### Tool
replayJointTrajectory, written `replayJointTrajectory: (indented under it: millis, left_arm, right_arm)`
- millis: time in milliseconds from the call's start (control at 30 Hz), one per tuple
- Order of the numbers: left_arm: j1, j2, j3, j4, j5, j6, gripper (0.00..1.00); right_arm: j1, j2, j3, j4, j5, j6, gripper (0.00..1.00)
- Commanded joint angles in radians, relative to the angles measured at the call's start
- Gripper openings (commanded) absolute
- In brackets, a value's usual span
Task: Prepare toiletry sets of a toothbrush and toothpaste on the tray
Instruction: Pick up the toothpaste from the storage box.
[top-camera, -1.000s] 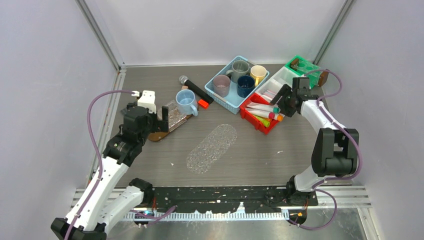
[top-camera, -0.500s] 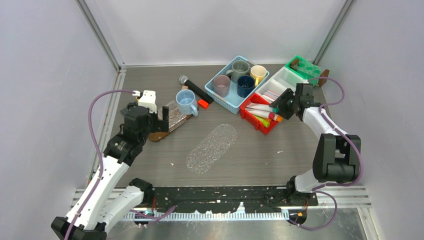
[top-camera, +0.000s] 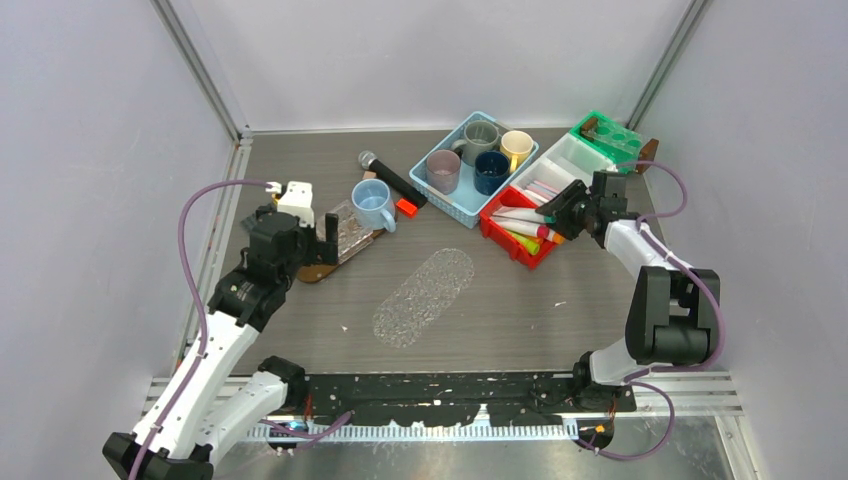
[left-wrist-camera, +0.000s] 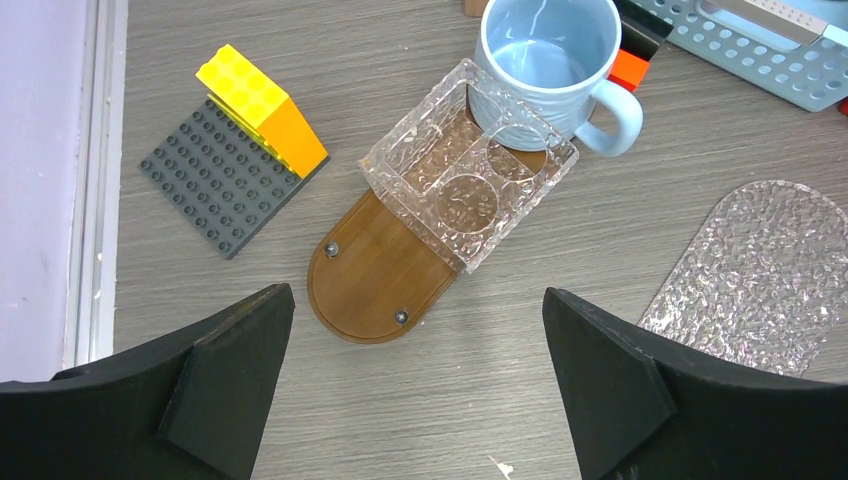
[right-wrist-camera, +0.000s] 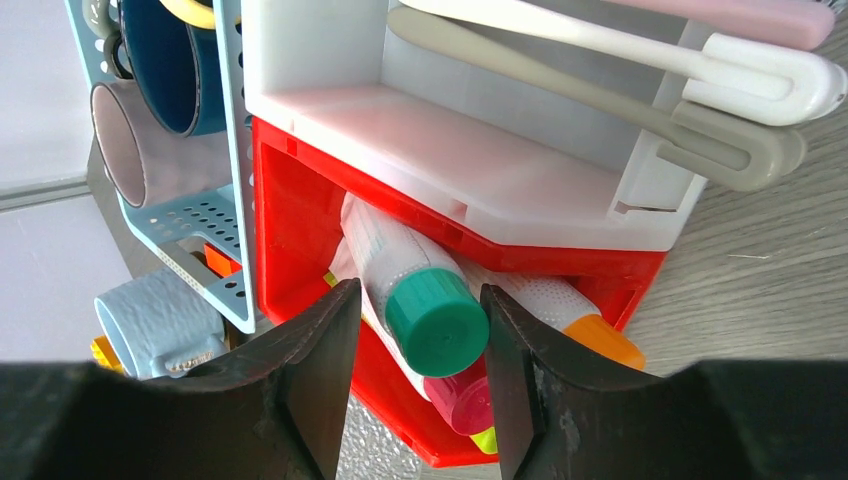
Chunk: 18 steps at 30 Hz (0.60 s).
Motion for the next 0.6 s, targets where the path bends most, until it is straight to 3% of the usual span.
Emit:
replayJointTrajectory:
  millis: [0, 233, 467, 567]
  left_arm:
    - [-0.003, -0.008, -0.005, 0.021, 0.011, 0.015, 1.0]
    - [-0.003, -0.006, -0.005, 0.021, 0.017, 0.014, 1.0]
    - [-0.003, 0.001, 0.006, 0.021, 0.062, -0.006, 1.0]
    - [-0.003, 0.01, 0.024, 0.023, 0.104, -0.031, 1.0]
  right_arm:
    - [-0.003, -0.03, -0.015, 0.054, -0.011, 0.02, 0.54]
    - [-0.003, -0.076, -0.055, 0.104, 0.007, 0.022, 0.47]
    - [-0.003, -0.08, -0.046, 0.105, -0.022, 0.017, 0.14]
    - [-0.003, -0.115, -0.037, 0.103, -0.043, 0.022, 0.09]
